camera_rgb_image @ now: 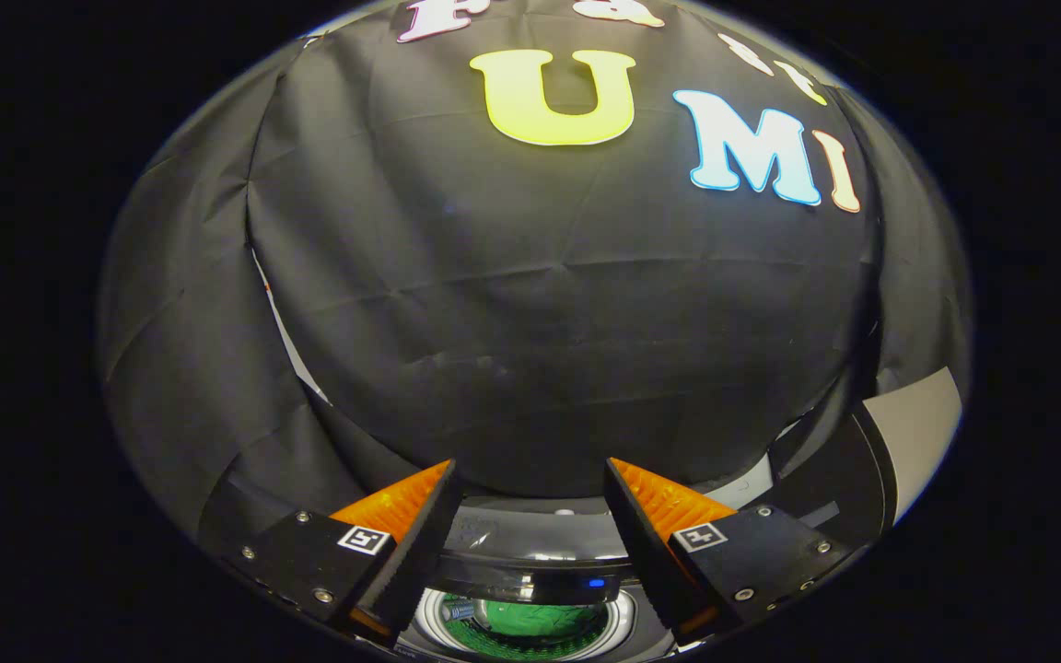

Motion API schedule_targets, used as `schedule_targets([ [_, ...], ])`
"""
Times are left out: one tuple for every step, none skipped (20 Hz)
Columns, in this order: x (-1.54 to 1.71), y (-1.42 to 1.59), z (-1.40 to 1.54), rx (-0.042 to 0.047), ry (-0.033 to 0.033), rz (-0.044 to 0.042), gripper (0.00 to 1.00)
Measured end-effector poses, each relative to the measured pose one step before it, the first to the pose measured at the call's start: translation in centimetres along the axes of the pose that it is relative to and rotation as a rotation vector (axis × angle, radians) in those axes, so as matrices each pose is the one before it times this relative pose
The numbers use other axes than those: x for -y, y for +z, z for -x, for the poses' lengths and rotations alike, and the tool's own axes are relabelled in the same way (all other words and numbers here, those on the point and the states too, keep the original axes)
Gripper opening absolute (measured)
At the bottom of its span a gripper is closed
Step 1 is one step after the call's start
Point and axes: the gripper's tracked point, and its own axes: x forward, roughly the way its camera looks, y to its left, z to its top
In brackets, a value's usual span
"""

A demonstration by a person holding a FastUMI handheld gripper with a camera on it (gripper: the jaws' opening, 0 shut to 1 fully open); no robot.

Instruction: Put the clothes into the washing machine and then close the washing machine lid.

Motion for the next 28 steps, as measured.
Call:
schedule_targets([
  [-0.073,-0.166,0.445,0.01043,0.00067,0.00135,0.96],
  [-0.088,-0.259,0.499,0.01315,-0.00060,0.00042,0.96],
  [-0.080,-0.140,0.371,0.01502,-0.00085,0.00064,0.96],
  [-0.056,-0.232,0.338,0.01842,0.00070,0.00267,0.96],
  [-0.102,-0.152,0.346,0.01601,0.00087,0.00263,0.96],
  [-0.021,-0.282,0.255,0.01093,0.00046,0.00086,0.95],
  [-0.037,-0.254,0.216,0.00504,0.00085,0.00070,0.95],
  [-0.066,-0.338,0.246,0.00185,0.00018,-0.00031,0.95],
  [-0.070,-0.234,0.275,0.00000,0.00085,-0.00001,0.95],
  [-0.047,-0.357,0.353,0.00078,0.00024,-0.00072,0.96],
  [-0.038,-0.206,0.232,0.00372,0.00109,0.00173,0.95],
  [-0.149,-0.383,0.356,0.00447,0.00118,0.00092,0.95],
  [-0.042,-0.255,0.333,0.00590,0.00110,0.00145,0.95],
  [-0.021,-0.355,0.239,0.00867,-0.00074,0.00019,0.95],
  [-0.067,-0.056,0.334,0.01658,0.00115,0.00331,0.95],
  [-0.099,-0.196,0.165,0.01631,0.00350,0.00536,0.95],
  [-0.107,-0.272,0.304,0.01201,0.00331,0.00557,0.95],
  [-0.060,-0.350,0.332,0.01151,0.00105,0.00289,0.95],
  [-0.029,-0.345,0.310,0.00852,-0.00028,0.00281,0.95],
  [-0.107,-0.535,0.320,0.00369,-0.00245,0.00440,0.95],
  [-0.170,-0.644,0.214,0.00191,0.00377,0.01439,0.95],
  [-0.428,-1.150,0.099,-0.01803,0.01624,0.00948,0.95],
  [-0.172,-1.475,0.205,-0.03501,0.01107,0.00834,0.95],
  [-0.227,-1.644,0.003,-0.03481,0.01831,0.01078,0.95],
  [-0.006,-1.279,0.230,-0.01801,0.00701,0.00303,0.95],
  [-0.118,-1.349,-0.181,-0.00942,0.00239,0.00437,0.95],
  [-0.057,-0.992,0.120,-0.00762,0.00286,0.00369,0.95],
  [0.036,-0.856,0.187,-0.00415,0.00056,0.00138,0.95],
])
